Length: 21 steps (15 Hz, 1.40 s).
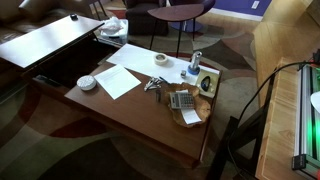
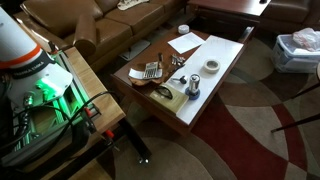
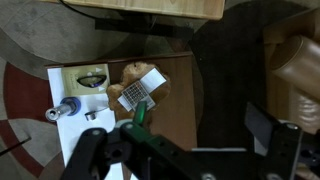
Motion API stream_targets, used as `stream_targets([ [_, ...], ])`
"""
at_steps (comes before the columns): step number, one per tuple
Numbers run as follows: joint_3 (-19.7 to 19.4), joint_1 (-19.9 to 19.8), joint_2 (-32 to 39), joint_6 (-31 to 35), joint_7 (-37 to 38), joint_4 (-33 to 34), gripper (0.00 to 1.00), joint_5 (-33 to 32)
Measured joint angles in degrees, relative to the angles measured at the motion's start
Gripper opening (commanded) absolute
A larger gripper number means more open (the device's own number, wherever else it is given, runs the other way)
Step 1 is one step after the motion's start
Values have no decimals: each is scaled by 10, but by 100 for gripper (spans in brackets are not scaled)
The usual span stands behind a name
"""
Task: Pick up the metal cylinder and move it forward onto the book in the top right corner of the table
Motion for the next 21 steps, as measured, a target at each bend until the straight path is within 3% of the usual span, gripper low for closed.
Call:
stream_targets([
  [4,30,-9,48,167,130,-63,100,-33],
  [6,34,-12,70,184,169,-76,100,-54],
  [14,33,-12,66,190,185,-70,100,-62],
  [19,30,-39,114,338,336,-111,100,-165],
  [21,17,-46,149,359,357,-125,100,-174],
])
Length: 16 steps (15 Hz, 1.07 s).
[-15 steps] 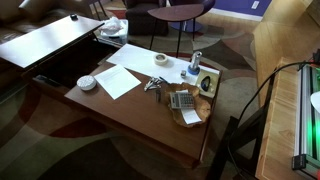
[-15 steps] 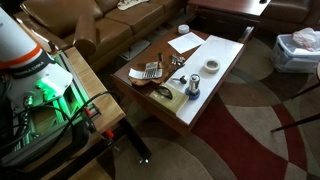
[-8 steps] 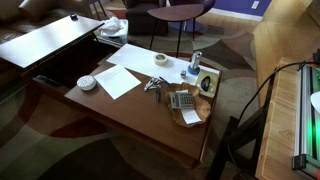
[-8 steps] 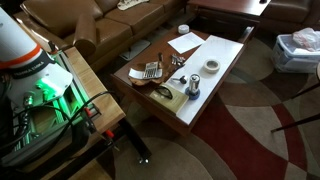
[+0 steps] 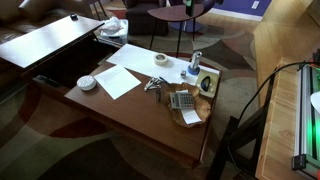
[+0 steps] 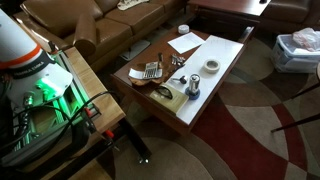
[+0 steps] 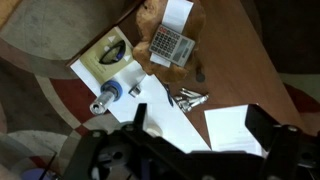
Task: Pick up the metal cylinder and move it forward onto the book in the top right corner of the table
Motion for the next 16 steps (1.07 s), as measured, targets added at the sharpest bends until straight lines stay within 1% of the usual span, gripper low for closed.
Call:
stream_targets([
  [2,-20,0,38,0,-29,-10,100,19],
  [6,-56,1,112,-1,-155,-17,100,82],
  [7,-61,1,125,-2,-175,-17,100,91],
  [9,-64,1,140,-2,-190,-13,100,96],
  [13,-68,7,141,-2,-197,-9,100,96],
  [14,-69,9,143,-1,-211,-9,100,96],
  [16,-73,9,163,19,-283,-10,100,129],
])
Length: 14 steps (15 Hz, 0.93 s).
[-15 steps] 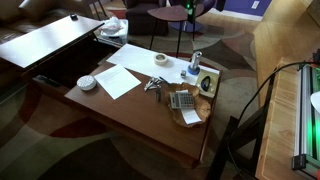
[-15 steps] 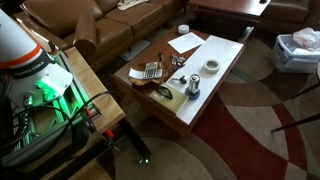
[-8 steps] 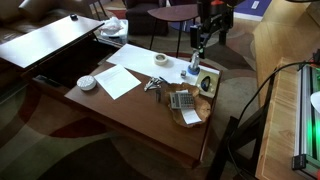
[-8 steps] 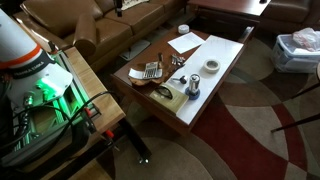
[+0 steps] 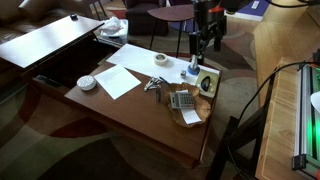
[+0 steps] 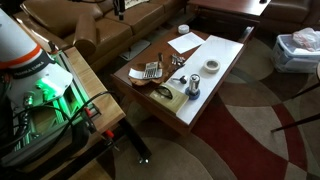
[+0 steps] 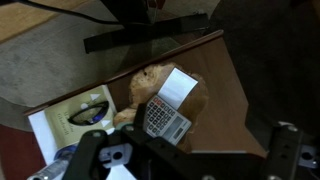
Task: Pick up the metal cylinder and move it forward onto the book in the top right corner of the table
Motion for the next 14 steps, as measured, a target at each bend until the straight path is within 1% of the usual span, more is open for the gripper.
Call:
stream_targets([
  [3,-8,-8,64,47,-116,6,100,64],
  [5,-8,-17,119,55,-191,24,100,101],
  [7,-6,-24,174,52,-244,50,100,120],
  [10,-6,-25,242,35,-258,92,100,121],
  [12,-6,-24,257,30,-259,105,100,121],
  [14,-6,-24,257,25,-259,110,100,121],
])
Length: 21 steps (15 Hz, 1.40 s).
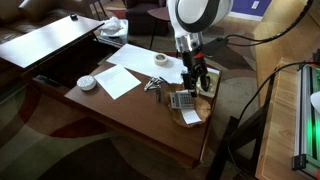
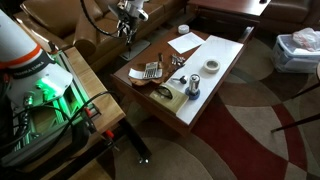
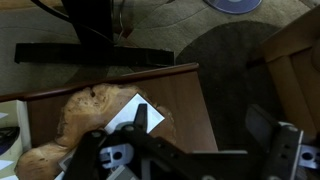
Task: Pick up the metal cylinder and move it forward onto the book in the top right corner of the table
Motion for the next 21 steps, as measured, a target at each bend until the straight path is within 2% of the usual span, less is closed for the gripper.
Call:
stream_targets([
  [3,0,0,0,6,0,1,100,0],
  [4,0,0,2,27,0,1,100,0],
  [10,11,-19,54,253,-46,2,100,13],
  [12,16,-27,75,308,-54,4,100,11],
  [16,32,-46,104,326,-54,17,100,10],
  [21,35,-50,107,326,-54,22,100,9],
])
